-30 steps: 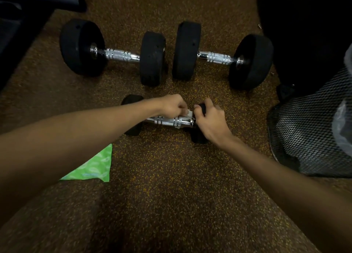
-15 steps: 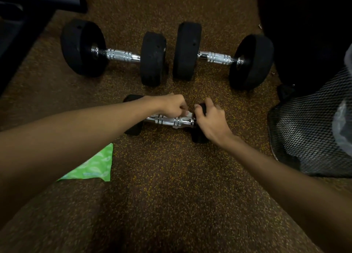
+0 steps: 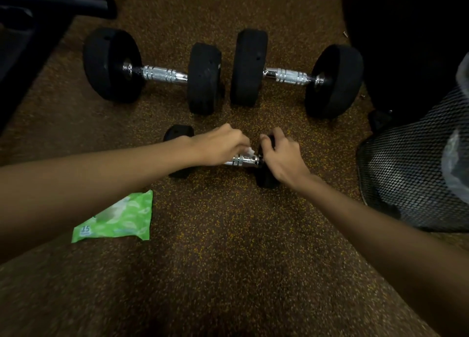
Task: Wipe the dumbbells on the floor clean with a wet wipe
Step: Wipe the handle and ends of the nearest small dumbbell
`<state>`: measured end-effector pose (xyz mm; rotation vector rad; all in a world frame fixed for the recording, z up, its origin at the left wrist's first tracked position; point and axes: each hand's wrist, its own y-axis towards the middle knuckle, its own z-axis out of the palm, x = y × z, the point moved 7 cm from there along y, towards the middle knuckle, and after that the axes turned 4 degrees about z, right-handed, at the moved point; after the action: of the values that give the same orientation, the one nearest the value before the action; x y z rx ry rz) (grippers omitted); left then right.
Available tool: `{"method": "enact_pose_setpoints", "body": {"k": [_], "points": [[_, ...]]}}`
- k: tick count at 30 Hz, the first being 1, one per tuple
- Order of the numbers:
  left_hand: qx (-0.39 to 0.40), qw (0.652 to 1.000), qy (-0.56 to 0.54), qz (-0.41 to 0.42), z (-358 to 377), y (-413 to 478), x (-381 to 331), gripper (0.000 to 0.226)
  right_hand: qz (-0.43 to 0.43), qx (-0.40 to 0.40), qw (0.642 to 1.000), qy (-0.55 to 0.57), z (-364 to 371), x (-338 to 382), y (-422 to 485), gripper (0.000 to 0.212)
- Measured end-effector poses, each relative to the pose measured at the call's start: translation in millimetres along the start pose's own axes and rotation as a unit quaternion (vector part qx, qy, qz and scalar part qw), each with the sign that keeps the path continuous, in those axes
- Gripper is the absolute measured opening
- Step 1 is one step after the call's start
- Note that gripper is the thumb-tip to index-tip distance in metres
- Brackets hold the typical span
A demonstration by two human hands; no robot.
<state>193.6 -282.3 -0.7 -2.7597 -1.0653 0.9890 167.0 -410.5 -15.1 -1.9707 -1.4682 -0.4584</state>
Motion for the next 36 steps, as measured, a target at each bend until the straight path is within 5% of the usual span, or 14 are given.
{"method": "enact_pose_setpoints", "body": {"k": [6,10,15,21,28,31,36], "points": [[-0.001,0.996,-0.001,-0.087,15,17,6,0.027,-0.038,0.016,0.999,-0.035,-4,13,-9,0.032],[-0.039,0.998,0.045,0.001,25,-2,-9,0.024,-0.028,0.003,0.999,-0.017,-4,10,-8,0.032],[-0.034,0.974,0.180,0.134,31,-25,-16,0.048,-0.008,-0.011,1.000,-0.018,1,-2,-1,0.036],[-0.075,0.997,0.017,0.004,16,-6,-7,0.032,-0.005,-0.005,1.000,-0.007,2,-3,4,0.034],[-0.025,0.988,0.133,0.073,37,-20,-17,0.058,-0.015,-0.008,1.000,-0.013,3,-5,4,0.033],[-0.052,0.989,0.097,0.097,29,-28,-18,0.055,-0.013,-0.008,1.000,-0.011,3,-6,4,0.033],[-0.059,0.997,-0.005,-0.048,9,-6,4,0.027,-0.011,-0.002,1.000,-0.009,3,-4,6,0.030]]}}
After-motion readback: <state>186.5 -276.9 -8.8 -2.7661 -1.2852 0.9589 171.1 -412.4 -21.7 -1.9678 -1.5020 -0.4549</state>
